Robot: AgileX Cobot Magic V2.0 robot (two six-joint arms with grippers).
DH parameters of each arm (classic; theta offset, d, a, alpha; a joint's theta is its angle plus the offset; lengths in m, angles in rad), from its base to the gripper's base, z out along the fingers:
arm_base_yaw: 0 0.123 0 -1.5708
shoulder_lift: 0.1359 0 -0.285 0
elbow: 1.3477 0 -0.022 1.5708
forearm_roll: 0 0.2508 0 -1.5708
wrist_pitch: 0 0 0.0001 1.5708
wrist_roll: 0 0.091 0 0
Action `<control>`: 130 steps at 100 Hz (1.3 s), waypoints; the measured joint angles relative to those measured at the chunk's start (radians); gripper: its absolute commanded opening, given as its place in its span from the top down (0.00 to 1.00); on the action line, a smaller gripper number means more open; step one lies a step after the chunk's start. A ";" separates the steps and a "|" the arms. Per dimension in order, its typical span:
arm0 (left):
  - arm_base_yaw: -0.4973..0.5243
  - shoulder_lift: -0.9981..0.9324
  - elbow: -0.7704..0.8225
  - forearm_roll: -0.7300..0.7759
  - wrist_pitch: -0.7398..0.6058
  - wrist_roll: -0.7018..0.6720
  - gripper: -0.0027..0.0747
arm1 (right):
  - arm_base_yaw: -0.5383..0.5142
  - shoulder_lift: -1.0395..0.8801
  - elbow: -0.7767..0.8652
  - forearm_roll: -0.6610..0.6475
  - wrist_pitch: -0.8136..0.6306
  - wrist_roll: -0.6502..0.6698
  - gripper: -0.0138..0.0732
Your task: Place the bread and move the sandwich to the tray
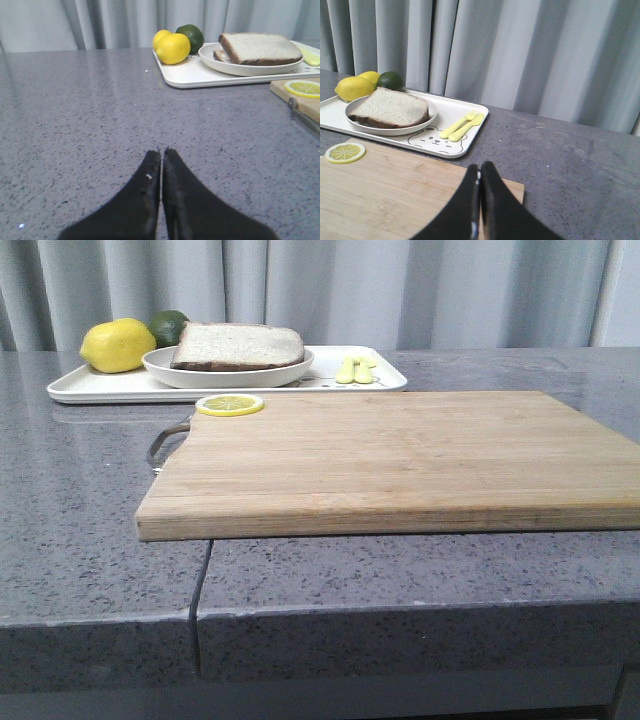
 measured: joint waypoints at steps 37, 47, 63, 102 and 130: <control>0.040 -0.082 0.034 0.022 0.006 0.000 0.99 | 0.000 0.000 0.002 0.000 0.000 0.000 0.92; 0.040 -0.082 0.034 0.022 0.006 0.000 0.99 | 0.000 0.000 0.002 0.000 0.000 0.000 0.92; 0.040 -0.082 0.034 0.022 0.006 0.000 0.99 | 0.000 0.000 0.002 0.000 0.000 -0.002 0.92; 0.040 -0.082 0.034 0.022 0.005 0.002 0.99 | 0.035 0.000 0.002 0.000 -0.012 -0.002 0.92; 0.040 -0.082 0.034 0.022 0.005 0.002 0.99 | 0.112 0.000 0.002 0.000 -0.030 -0.002 0.92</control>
